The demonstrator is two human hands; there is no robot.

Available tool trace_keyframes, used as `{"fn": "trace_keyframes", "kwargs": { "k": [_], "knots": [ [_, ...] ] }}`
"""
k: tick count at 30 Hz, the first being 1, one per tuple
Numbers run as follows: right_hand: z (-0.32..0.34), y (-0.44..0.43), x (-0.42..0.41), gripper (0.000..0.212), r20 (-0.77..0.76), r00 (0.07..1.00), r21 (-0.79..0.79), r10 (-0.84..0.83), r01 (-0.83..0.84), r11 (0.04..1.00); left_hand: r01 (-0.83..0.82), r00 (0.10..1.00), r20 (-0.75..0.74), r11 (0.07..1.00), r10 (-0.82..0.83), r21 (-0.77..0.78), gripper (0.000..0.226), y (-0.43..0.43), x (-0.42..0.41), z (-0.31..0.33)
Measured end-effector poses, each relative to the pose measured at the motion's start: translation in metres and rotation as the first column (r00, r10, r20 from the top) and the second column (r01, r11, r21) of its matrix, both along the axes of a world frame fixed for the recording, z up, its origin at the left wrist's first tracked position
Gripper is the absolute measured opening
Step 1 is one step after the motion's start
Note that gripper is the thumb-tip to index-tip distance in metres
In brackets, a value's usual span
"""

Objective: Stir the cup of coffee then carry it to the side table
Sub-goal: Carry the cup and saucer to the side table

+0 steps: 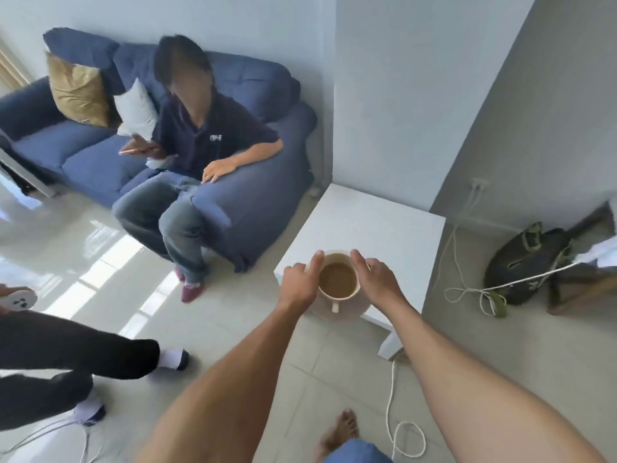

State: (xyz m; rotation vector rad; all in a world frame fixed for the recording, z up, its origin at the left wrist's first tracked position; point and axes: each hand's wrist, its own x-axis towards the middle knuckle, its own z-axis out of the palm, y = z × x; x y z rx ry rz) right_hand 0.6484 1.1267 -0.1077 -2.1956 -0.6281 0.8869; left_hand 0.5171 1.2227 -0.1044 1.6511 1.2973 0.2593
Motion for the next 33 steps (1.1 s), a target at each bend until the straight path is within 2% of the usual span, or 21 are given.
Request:
{"fn": "trace_keyframes", "kwargs": {
  "k": [2,6,14,16,19,23,28,33],
  "knots": [
    [0.001,0.012,0.016,0.088,0.001,1.0,0.02,-0.024,0.024,1.0,0.025,1.0,-0.013,1.0,-0.024,0.016,0.091,0.018,0.02,-0.001],
    [-0.004,0.029,0.052,0.072,0.002,0.999,0.018,-0.053,0.053,0.998,0.092,0.996,-0.017,0.995,-0.091,0.028,0.076,0.042,0.059,-0.003],
    [-0.018,0.059,0.107,0.077,-0.007,0.993,-0.009,-0.116,0.116,0.993,0.151,0.988,-0.019,0.988,-0.151,-0.014,0.078,0.08,0.12,-0.016],
    [-0.025,0.065,0.12,0.073,-0.023,0.99,-0.019,-0.137,0.136,0.99,0.161,0.987,-0.019,0.986,-0.162,-0.029,0.078,0.09,0.136,-0.025],
    [-0.04,0.076,0.143,0.065,-0.035,0.986,-0.025,-0.163,0.162,0.986,0.163,0.986,-0.034,0.985,-0.166,-0.061,0.09,0.104,0.162,-0.044],
    [-0.066,0.096,0.175,0.055,-0.02,0.979,-0.039,-0.204,0.203,0.978,0.208,0.977,-0.024,0.975,-0.21,-0.072,0.08,0.126,0.2,-0.079],
    [-0.114,0.124,0.212,0.06,-0.046,0.964,-0.103,-0.264,0.258,0.961,0.277,0.959,-0.04,0.958,-0.28,-0.072,0.058,0.159,0.244,-0.121],
    [-0.155,0.156,0.246,0.053,-0.101,0.933,-0.101,-0.345,0.336,0.937,0.343,0.938,-0.022,0.935,-0.346,-0.095,0.057,0.187,0.285,-0.157]
  ]
}}
